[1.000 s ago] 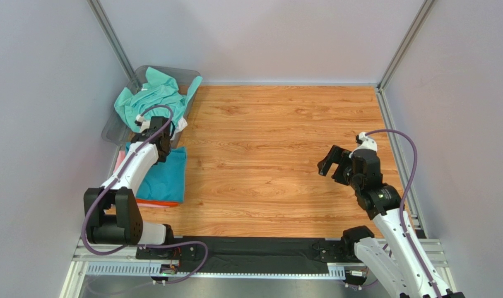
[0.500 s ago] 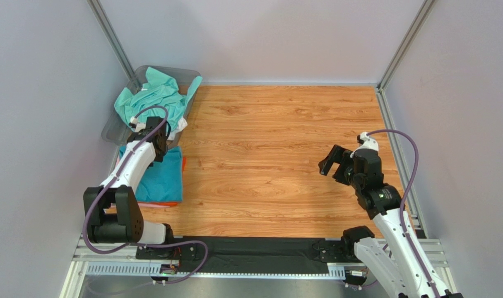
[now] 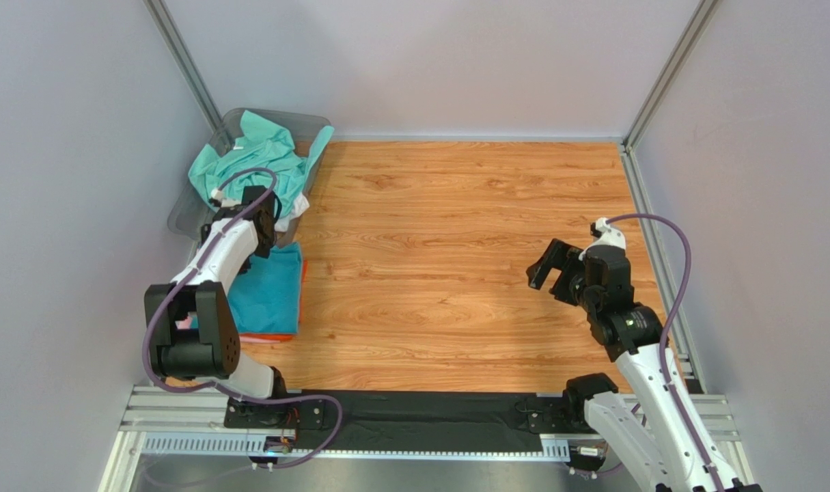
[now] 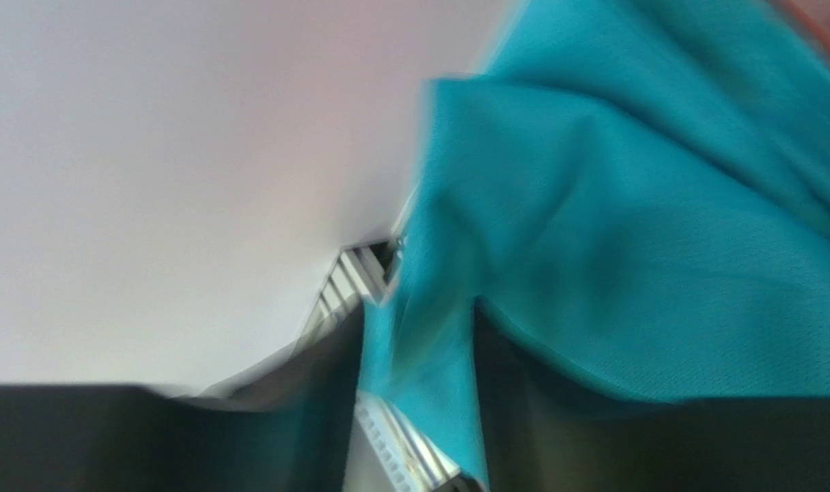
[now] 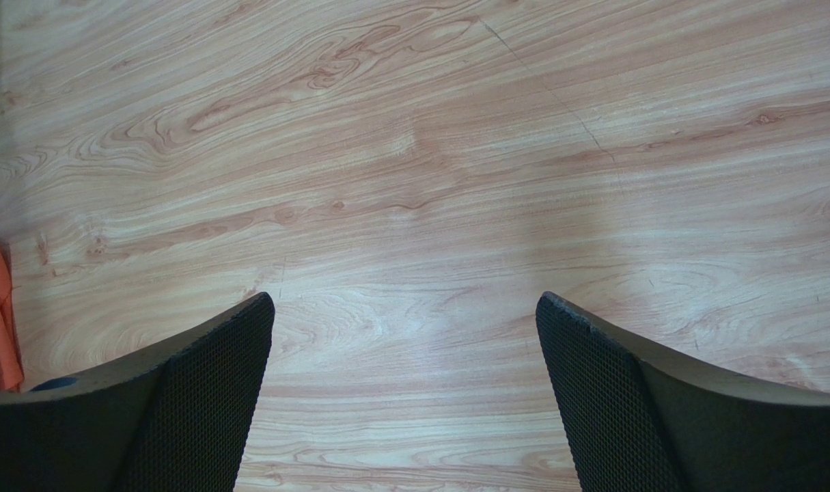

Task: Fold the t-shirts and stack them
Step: Neatly place the folded tshirt to the corner

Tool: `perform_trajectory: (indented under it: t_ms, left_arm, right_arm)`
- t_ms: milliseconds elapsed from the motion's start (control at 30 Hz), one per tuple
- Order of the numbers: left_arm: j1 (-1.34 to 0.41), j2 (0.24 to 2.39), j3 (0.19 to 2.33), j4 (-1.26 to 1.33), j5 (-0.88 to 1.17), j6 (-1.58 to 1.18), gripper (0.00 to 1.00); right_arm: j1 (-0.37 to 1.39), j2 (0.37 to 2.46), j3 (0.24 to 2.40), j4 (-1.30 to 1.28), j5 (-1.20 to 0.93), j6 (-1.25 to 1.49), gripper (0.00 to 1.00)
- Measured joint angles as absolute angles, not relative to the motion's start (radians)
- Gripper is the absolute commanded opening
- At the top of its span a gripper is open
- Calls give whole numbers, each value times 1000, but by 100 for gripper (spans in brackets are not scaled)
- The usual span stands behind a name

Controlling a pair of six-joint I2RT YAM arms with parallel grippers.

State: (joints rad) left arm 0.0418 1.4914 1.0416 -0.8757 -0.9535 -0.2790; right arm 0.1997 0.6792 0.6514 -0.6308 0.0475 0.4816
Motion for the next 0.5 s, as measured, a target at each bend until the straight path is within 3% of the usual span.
perform_trajectory:
  t_ms: [133, 167, 200, 333, 500]
  left_arm:
    - [49, 1505, 1093, -942, -1004, -366, 85]
    - [49, 1504, 1106, -956, -1010, -386, 97]
    - [49, 1499, 1121, -971, -1009, -403, 100]
    - [49, 1427, 1151, -988, -917, -441, 100]
    - [51, 1208, 1153, -945, -624, -435, 100]
  right_arm:
    - [199, 679, 651, -631, 39, 481, 100]
    - [199, 678, 651, -631, 37, 481, 100]
    - [199, 678, 651, -631, 35, 481, 100]
    - [199, 675, 651, -631, 28, 481, 100]
    - [199, 672, 651, -631, 4, 480, 100]
